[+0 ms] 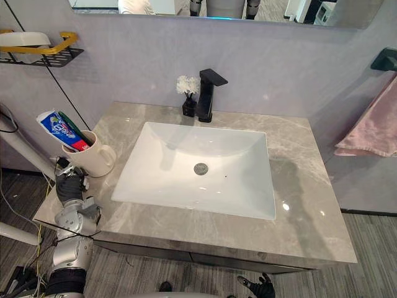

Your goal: Organize washtable

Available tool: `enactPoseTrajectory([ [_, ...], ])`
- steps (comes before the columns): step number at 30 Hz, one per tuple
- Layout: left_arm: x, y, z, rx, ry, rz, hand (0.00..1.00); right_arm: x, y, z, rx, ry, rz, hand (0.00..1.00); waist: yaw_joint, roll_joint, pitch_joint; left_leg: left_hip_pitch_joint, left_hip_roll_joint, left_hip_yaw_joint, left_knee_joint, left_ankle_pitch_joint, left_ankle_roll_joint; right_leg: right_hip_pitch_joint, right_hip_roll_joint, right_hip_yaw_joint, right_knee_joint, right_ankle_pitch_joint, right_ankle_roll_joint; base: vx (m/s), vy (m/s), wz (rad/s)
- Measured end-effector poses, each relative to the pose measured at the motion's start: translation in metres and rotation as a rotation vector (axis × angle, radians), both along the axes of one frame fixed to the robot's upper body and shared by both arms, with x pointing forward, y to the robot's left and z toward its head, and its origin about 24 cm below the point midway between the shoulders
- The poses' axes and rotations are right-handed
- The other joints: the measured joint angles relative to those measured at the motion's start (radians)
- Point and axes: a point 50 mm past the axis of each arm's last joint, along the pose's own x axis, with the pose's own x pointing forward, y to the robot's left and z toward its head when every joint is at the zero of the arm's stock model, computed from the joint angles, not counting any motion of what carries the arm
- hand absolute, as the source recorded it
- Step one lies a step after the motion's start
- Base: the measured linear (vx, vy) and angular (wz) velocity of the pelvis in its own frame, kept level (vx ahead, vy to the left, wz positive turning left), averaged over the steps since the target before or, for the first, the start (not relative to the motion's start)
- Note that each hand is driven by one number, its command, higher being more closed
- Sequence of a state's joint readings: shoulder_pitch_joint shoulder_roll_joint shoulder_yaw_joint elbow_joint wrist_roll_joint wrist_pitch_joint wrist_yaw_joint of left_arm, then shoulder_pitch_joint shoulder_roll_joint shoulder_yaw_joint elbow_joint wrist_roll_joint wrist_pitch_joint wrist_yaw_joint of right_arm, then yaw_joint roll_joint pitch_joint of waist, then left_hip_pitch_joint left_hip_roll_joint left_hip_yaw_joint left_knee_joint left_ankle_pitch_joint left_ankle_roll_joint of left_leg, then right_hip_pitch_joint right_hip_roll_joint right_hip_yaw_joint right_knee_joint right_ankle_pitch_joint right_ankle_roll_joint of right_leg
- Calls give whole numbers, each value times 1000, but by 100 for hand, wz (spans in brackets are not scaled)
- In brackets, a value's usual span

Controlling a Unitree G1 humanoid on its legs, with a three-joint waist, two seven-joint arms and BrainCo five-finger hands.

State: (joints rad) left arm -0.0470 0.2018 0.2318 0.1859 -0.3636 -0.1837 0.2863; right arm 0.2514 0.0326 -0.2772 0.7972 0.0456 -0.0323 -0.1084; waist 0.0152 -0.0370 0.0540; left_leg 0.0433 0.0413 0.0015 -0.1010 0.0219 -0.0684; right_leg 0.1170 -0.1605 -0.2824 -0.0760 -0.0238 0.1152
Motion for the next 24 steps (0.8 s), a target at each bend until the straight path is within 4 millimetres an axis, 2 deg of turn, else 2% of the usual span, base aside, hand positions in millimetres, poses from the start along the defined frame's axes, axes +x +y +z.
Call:
enactPoseTrajectory([
  [4, 7, 4, 7, 3, -22, 11, 100, 6, 1, 1, -4, -13, 11, 0, -1, 1, 24, 1, 1, 13, 0, 0, 0, -5, 0, 11, -2, 8, -1, -43, -6, -9],
  [13, 10, 15, 18, 18, -59, 48, 100, 11, 1, 2, -6, -23, 16, 0, -2, -3, 43, -13, 2, 44, 5, 0, 0, -35, 1, 43, -10, 22, -2, -27, -7, -11],
  [24, 6, 9, 12, -2, -56, 39, 100, 12, 1, 2, -5, -23, 25, 0, -1, -3, 45, 8, -3, 25, 6, 0, 1, -2, -2, 24, -15, 22, -2, -17, -8, 4],
])
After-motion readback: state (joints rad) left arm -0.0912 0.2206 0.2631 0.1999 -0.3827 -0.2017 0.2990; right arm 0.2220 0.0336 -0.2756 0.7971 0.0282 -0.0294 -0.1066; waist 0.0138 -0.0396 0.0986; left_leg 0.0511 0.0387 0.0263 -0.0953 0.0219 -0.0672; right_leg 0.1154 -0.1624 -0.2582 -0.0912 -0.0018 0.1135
